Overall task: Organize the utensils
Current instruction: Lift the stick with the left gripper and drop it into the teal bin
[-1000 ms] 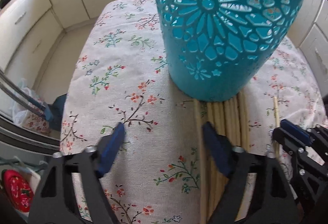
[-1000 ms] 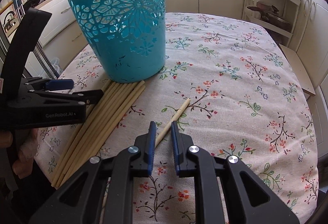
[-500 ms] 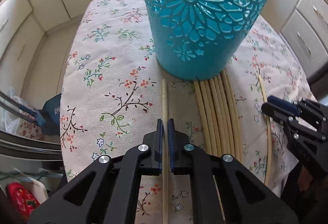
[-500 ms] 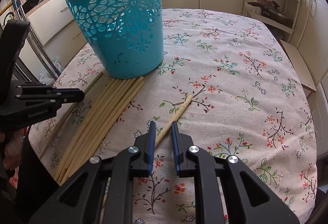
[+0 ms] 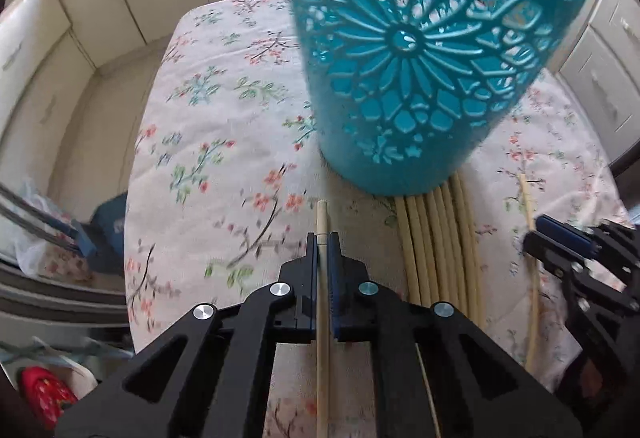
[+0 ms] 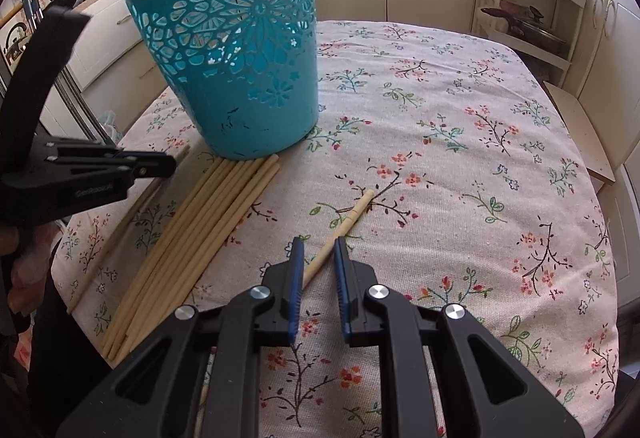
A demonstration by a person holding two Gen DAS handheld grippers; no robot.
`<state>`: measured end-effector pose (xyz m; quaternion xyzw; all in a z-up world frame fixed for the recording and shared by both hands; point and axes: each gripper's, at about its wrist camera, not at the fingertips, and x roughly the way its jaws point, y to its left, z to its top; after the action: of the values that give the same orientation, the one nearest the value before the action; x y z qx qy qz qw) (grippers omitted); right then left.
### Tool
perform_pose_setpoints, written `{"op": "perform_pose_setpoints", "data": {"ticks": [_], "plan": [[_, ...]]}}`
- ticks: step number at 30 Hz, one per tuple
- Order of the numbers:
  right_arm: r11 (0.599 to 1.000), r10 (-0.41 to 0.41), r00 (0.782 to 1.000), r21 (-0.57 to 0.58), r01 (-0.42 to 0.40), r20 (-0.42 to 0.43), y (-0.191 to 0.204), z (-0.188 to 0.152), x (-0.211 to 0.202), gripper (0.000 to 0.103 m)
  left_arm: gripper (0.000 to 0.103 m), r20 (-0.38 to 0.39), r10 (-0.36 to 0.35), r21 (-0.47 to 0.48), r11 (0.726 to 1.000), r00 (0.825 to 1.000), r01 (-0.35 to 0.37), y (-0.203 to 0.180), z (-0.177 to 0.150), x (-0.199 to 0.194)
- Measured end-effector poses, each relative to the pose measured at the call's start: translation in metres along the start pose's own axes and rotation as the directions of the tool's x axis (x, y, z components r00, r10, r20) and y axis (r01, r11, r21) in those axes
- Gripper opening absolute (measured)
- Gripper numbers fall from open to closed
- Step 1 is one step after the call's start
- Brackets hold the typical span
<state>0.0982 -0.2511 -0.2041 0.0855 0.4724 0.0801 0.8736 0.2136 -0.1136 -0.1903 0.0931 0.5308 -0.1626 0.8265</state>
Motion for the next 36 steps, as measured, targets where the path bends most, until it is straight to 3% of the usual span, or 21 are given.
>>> {"op": "perform_pose_setpoints", "data": {"ticks": [3, 6, 9, 15, 19, 22, 25, 27, 29, 33, 36], "plan": [[1.0, 0.023, 1.0, 0.015, -0.023, 0.015, -0.003, -0.001, -0.001, 0.016, 0.005, 0.018, -0.08, -0.067, 0.994, 0.997, 0.081, 0.018, -0.01, -0.025], [0.999, 0.026, 1.0, 0.019, -0.026, 0.018, -0.004, 0.0, 0.0, 0.016, 0.005, 0.091, -0.161, -0.125, 0.977, 0.983, 0.172, 0.038, -0.012, -0.069], [0.999, 0.03, 0.999, 0.025, -0.03, 0.022, -0.005, 0.0, 0.0, 0.016, 0.005, 0.217, -0.239, -0.148, 0.95, 0.947, 0.274, 0.053, 0.001, -0.126], [0.997, 0.056, 0.998, 0.045, -0.057, 0.037, -0.01, -0.002, 0.0, 0.016, 0.005, 0.49, -0.266, -0.088, 0.932, 0.83, 0.351, 0.046, 0.048, -0.221], [0.996, 0.071, 0.996, 0.053, -0.073, 0.047, -0.012, -0.004, 0.0, 0.016, 0.005, 0.625, -0.191, -0.094, 0.944, 0.756, 0.317, 0.029, 0.087, -0.243], [0.994, 0.083, 0.995, 0.06, -0.086, 0.056, -0.013, -0.005, -0.001, 0.016, 0.005, 0.712, -0.092, -0.11, 0.965, 0.696, 0.24, 0.01, 0.109, -0.242], [0.993, 0.094, 0.993, 0.062, -0.098, 0.064, -0.015, -0.006, -0.001, 0.016, 0.005, 0.75, -0.015, -0.153, 0.969, 0.661, 0.195, -0.001, 0.13, -0.226], [0.993, 0.101, 0.992, 0.062, -0.105, 0.07, -0.015, -0.006, -0.002, 0.016, 0.005, 0.758, 0.019, -0.189, 0.963, 0.652, 0.192, -0.002, 0.142, -0.211], [0.992, 0.105, 0.992, 0.061, -0.109, 0.073, -0.016, -0.006, -0.002, 0.016, 0.005, 0.752, 0.052, -0.224, 0.958, 0.658, 0.18, -0.004, 0.151, -0.189], [0.992, 0.107, 0.992, 0.054, -0.111, 0.072, -0.016, -0.006, -0.002, 0.016, 0.005, 0.714, 0.068, -0.258, 0.951, 0.697, 0.172, -0.004, 0.158, -0.151], [0.991, 0.114, 0.991, 0.06, -0.118, 0.066, -0.017, -0.005, -0.002, 0.016, 0.005, 0.682, 0.065, -0.24, 0.961, 0.728, 0.139, -0.01, 0.152, -0.135]]}}
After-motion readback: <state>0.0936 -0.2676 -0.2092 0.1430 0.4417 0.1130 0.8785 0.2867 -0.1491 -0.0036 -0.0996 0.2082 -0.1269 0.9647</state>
